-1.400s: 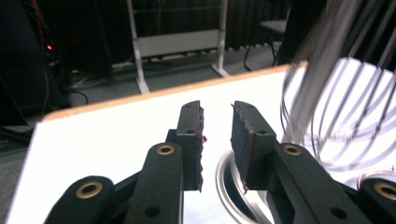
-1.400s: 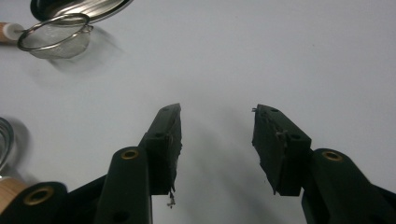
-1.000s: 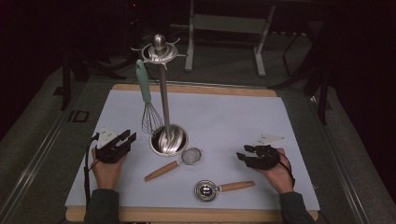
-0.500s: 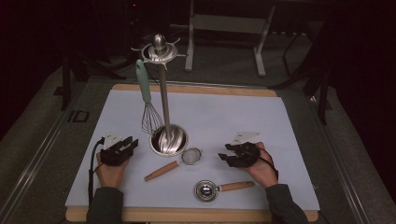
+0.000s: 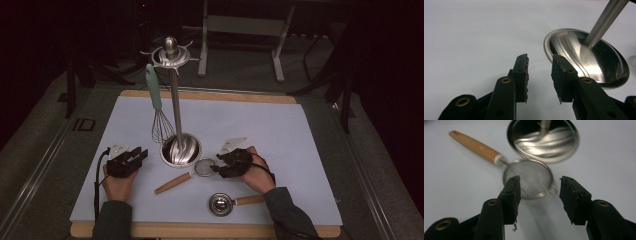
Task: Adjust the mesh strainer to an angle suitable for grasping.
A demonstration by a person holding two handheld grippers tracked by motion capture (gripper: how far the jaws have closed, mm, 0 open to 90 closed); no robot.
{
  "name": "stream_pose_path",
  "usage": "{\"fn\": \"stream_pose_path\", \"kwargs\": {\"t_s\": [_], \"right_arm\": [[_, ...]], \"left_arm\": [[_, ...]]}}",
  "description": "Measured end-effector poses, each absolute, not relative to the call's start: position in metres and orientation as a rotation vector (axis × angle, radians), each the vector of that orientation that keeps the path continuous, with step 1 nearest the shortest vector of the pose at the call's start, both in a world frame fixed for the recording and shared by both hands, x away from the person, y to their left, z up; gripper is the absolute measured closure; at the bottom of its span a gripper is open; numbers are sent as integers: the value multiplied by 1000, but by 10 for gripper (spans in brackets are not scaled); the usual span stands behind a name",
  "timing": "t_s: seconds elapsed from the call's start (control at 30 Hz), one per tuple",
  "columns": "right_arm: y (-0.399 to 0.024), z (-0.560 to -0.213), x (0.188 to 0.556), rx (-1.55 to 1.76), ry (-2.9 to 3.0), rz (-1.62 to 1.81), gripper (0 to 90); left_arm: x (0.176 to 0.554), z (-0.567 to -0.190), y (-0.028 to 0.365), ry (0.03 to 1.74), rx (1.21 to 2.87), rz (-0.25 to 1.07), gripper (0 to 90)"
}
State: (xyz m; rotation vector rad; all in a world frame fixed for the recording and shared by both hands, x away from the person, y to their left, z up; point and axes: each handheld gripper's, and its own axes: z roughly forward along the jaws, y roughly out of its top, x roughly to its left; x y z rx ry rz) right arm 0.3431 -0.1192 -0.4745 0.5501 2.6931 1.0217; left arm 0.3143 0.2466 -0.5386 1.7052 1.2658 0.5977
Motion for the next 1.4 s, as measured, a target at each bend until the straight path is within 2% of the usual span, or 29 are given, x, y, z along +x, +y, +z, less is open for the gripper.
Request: {"fn": "stream_pose_path", "kwargs": {"t_s": [0.5, 0.93, 1.1, 1.4], "right_arm": [[-51, -492, 336, 344, 2827, 913, 506], [-26, -505, 341, 218, 2941, 787, 492], [-22, -508, 338, 165, 2932, 721, 527], [-39, -505, 341, 202, 2897, 652, 658]], "left_arm": [[314, -539, 244, 1262, 1720, 604, 660], [314, -539, 243, 1258, 1735, 607, 660], [314, -539, 243, 1258, 1736, 608, 660], [314, -539, 243, 1260, 1737, 610, 655]]}}
